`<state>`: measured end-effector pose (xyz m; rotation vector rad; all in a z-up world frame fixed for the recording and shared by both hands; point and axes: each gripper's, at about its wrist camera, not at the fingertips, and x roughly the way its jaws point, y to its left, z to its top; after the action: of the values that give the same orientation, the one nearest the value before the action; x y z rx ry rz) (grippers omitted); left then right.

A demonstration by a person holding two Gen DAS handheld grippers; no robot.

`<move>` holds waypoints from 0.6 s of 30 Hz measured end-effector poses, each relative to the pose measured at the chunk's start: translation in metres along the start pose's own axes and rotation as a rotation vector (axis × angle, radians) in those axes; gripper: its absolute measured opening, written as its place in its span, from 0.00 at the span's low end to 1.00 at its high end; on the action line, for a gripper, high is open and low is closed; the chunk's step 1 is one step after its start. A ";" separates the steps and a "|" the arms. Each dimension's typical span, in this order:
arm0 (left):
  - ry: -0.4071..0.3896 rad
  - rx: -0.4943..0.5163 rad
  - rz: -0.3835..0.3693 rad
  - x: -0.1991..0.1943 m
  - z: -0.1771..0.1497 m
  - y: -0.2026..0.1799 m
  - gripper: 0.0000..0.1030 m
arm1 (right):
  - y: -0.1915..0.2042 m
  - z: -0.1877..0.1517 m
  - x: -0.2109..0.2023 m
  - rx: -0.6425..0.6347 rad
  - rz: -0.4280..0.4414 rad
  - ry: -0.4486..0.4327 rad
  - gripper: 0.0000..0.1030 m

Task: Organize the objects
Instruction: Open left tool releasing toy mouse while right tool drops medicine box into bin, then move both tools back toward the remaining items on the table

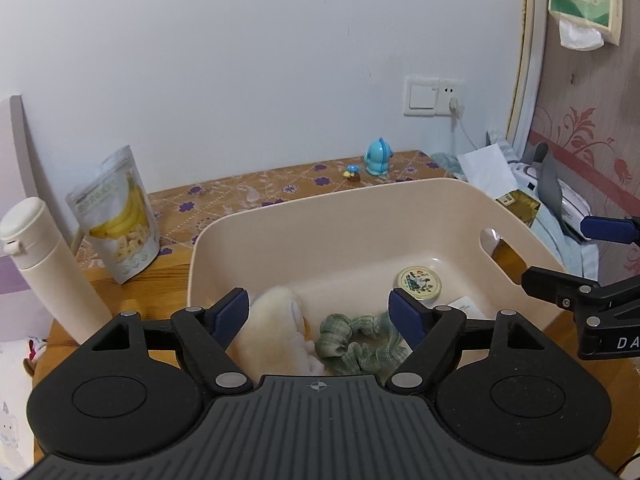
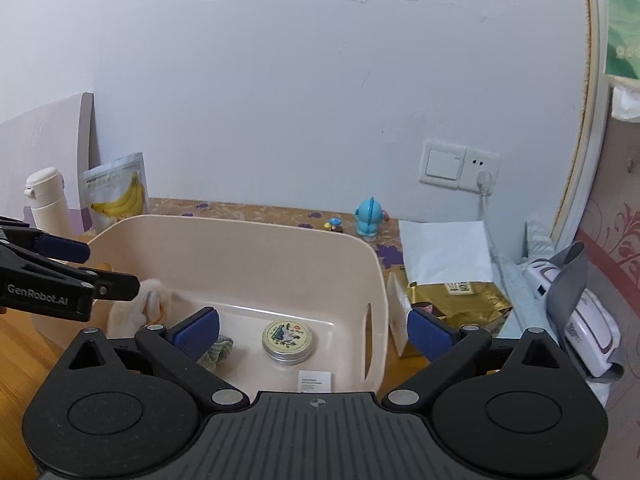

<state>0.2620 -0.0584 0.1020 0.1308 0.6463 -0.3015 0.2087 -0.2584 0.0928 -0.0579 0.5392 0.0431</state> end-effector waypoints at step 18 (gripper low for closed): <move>-0.037 -0.017 0.042 -0.070 -0.045 0.004 0.78 | 0.001 -0.032 -0.064 -0.004 -0.009 -0.009 1.00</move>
<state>0.1846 -0.0291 0.1093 0.1226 0.6088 -0.2573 0.1377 -0.2612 0.0982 -0.0645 0.5303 0.0354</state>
